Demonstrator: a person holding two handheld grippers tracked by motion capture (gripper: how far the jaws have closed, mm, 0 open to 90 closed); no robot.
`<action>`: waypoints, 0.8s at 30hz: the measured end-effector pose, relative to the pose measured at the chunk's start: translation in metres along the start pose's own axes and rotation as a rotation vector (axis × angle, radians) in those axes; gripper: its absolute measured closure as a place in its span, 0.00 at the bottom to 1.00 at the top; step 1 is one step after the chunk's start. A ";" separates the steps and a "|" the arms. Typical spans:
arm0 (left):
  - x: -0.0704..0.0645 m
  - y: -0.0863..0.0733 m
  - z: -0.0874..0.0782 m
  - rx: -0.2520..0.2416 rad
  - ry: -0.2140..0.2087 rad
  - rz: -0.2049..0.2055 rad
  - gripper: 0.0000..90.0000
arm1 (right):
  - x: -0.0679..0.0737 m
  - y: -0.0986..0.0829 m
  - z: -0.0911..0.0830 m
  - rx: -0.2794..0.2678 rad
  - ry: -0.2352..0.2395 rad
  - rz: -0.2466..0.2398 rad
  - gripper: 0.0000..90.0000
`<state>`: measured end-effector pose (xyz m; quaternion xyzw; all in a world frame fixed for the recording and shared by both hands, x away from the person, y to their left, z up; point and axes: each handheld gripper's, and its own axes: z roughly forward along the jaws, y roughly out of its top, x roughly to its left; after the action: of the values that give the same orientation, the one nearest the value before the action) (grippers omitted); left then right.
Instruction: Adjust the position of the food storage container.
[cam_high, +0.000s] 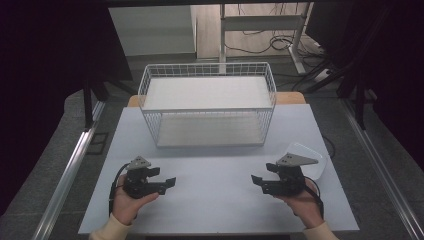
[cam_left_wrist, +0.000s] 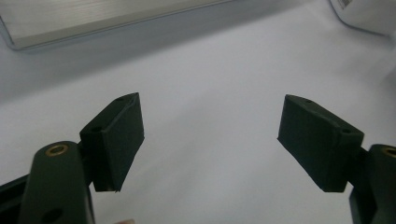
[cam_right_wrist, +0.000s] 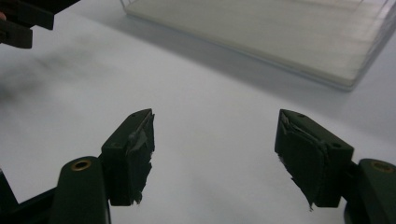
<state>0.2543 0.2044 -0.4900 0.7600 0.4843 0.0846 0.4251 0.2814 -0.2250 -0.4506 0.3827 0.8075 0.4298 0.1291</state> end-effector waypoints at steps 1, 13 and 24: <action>0.000 0.000 0.000 -0.001 0.000 0.000 0.25 | -0.002 0.002 -0.002 -0.002 -0.004 -0.001 0.33; -0.002 0.000 0.002 0.010 -0.003 0.002 0.25 | -0.039 0.032 -0.030 -0.007 -0.059 0.028 0.37; 0.001 0.000 0.002 0.015 0.002 0.000 0.25 | -0.088 0.041 -0.046 0.028 -0.144 0.084 0.45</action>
<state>0.2561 0.2044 -0.4917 0.7631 0.4853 0.0819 0.4189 0.3362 -0.3028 -0.4011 0.4480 0.7853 0.3948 0.1635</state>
